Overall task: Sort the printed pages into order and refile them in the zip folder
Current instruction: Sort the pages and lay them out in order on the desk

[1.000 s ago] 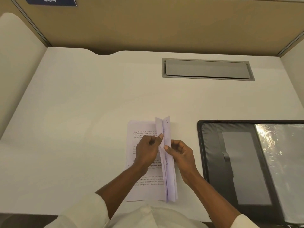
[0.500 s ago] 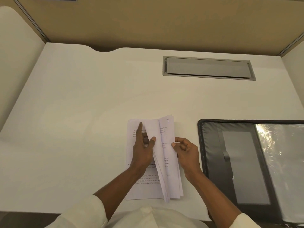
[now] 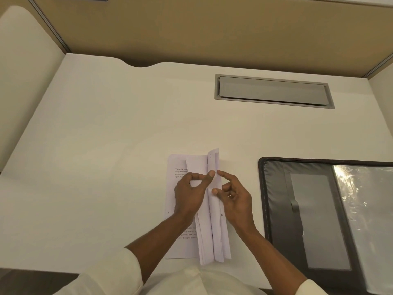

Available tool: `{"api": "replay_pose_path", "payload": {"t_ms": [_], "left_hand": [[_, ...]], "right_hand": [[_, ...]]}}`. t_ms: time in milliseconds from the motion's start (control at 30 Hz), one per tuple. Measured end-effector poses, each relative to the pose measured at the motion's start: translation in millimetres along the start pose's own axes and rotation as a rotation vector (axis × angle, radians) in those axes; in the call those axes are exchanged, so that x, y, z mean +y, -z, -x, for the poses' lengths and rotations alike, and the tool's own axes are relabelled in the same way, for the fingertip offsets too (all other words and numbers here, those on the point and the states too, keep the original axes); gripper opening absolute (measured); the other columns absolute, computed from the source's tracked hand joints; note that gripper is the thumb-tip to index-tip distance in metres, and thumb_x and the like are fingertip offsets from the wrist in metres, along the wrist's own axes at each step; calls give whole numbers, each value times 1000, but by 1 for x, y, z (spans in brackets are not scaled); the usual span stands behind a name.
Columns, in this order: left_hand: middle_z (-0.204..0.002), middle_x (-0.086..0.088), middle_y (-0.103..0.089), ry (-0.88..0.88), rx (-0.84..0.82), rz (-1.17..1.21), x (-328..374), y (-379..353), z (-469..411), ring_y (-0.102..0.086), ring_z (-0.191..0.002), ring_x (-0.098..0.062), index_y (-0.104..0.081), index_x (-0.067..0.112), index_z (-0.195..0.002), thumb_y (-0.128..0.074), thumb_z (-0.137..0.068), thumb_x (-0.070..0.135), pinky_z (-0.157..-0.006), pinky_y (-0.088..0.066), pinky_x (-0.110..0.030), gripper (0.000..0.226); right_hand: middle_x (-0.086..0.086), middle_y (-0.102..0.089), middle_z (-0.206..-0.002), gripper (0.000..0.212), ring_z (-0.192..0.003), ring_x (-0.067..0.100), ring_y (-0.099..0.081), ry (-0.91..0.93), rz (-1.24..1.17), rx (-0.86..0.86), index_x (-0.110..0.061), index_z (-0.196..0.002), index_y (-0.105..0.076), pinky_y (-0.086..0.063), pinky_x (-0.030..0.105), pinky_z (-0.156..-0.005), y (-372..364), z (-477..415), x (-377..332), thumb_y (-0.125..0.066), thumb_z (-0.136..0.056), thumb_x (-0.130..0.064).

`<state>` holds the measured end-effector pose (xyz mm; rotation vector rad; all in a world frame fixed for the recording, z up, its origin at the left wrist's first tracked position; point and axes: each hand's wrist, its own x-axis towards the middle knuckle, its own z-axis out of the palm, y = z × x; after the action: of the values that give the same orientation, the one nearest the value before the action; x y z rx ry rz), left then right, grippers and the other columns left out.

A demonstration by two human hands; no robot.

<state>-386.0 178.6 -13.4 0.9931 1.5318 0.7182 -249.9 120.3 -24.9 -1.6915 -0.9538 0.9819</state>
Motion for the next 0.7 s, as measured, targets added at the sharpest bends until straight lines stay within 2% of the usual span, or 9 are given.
{"api": "replay_pose_path", "payload": {"t_ms": [67,167,267,367,433,500,600,700], "left_hand": [[-97,19,-76,-2,32,-4,2,-2,0,-68,-101,-1,-75,29,-95,-77,-75,75,-92,-51,-27,50],[-94,18,-76,10,35,-4,5,-4,-1,-68,-97,1,-76,28,-91,-79,-71,78,-86,-51,-24,53],[-95,16,-75,22,20,-47,3,-5,-4,-67,-97,-1,-75,28,-91,-81,-71,76,-86,-53,-26,52],[-92,15,-74,20,18,-59,-2,-4,-7,-66,-90,-3,-75,24,-91,-79,-86,60,-82,-53,-26,36],[-71,11,-64,17,12,-45,-6,-1,-9,-57,-68,-9,-67,17,-76,-74,-96,43,-65,-46,-22,33],[-61,5,-54,34,13,-35,-8,2,-9,-49,-60,-14,-57,15,-67,-72,-99,34,-53,-40,-19,39],[-76,-3,-72,67,2,-17,-11,4,-12,-66,-71,-16,-66,11,-76,-79,-93,40,-62,-53,-28,36],[-80,5,-77,111,9,32,-6,5,-11,-74,-77,-14,-74,11,-85,-87,-85,43,-68,-61,-30,34]], "right_hand": [[-1,-64,-79,46,-76,18,-63,-2,-5,-32,-42,-128,-69,-58,27,-74,-2,0,1,-79,-93,-15],[-14,-69,-85,35,-82,16,-68,-12,-8,-84,-28,-128,-72,-62,31,-74,-5,1,2,-77,-94,-18],[-6,-76,-98,26,-87,18,-71,-24,-22,-96,-32,-120,-72,-63,27,-68,-7,3,0,-75,-95,-25],[-9,-76,-108,21,-92,16,-71,1,-33,-83,-30,-116,-75,-62,24,-69,-6,5,-2,-70,-96,-33],[-14,-75,-106,20,-96,13,-70,27,19,-26,-28,-113,-76,-60,23,-74,-2,5,-1,-70,-96,-37],[-16,-74,-103,16,-95,11,-69,54,105,70,-28,-108,-75,-59,22,-75,2,3,2,-74,-94,-38],[-15,-71,-105,19,-96,5,-67,58,191,151,-28,-106,-74,-58,20,-74,9,-2,6,-80,-90,-37],[-19,-70,-111,25,-100,-1,-65,9,211,102,-32,-110,-72,-57,21,-78,14,-6,7,-82,-88,-41]]}}
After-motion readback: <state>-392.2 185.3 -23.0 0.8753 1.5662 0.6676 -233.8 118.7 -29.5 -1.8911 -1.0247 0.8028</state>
